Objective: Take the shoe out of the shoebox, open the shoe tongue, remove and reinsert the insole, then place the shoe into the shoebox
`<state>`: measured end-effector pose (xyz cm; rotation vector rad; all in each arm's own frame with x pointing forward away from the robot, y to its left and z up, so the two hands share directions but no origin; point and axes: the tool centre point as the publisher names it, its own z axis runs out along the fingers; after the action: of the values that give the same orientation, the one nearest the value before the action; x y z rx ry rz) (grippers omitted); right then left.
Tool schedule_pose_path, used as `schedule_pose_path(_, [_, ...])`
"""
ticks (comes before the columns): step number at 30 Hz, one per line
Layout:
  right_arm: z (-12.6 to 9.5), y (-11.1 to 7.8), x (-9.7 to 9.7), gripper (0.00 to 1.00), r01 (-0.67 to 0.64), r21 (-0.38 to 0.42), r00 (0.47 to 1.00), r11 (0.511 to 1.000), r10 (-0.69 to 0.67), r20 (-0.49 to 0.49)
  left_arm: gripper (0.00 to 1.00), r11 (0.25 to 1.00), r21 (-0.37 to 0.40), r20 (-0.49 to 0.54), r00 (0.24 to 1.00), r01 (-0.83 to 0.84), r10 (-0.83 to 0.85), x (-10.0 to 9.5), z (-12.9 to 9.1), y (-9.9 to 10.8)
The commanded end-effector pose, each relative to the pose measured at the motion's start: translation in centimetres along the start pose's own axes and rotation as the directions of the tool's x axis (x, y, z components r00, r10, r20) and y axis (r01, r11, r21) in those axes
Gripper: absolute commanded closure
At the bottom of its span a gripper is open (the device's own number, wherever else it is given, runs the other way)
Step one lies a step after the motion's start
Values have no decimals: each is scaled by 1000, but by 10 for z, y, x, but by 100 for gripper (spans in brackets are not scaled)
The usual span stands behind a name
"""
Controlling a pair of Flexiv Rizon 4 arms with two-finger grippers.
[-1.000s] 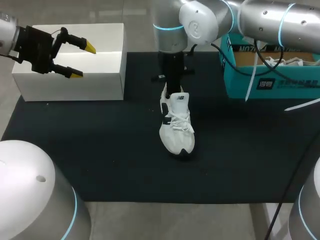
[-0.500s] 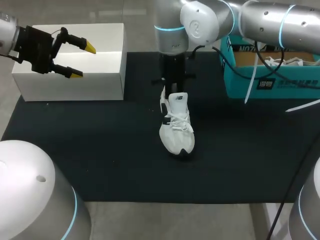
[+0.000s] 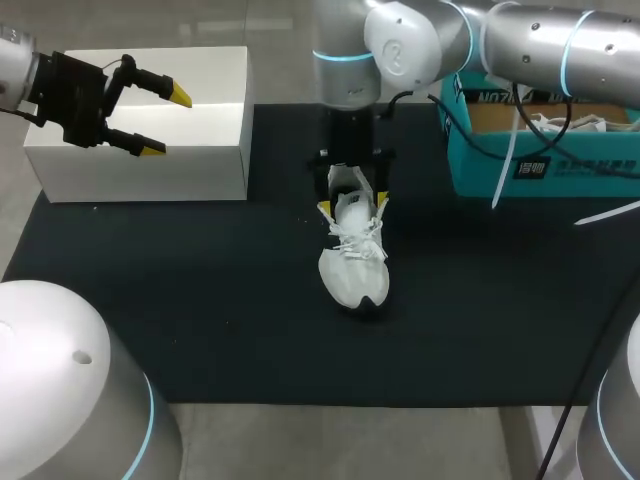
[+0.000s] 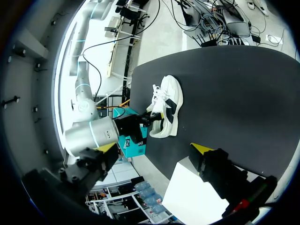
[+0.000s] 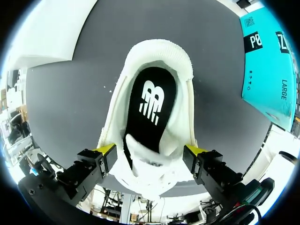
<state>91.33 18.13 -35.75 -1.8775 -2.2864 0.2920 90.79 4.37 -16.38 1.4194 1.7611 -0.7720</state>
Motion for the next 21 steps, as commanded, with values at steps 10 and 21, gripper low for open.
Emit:
schedule_pose_path(10, [-15,-16,8,0,1,23,999,1000,-2,40,0,1000,1,-4,1000,0,0,0,0,1])
schedule_pose_path(21, [-41,-38,22,100,-25,-9,993,1000,26,118,0,1000,1,-4,1000,0,0,0,0,1])
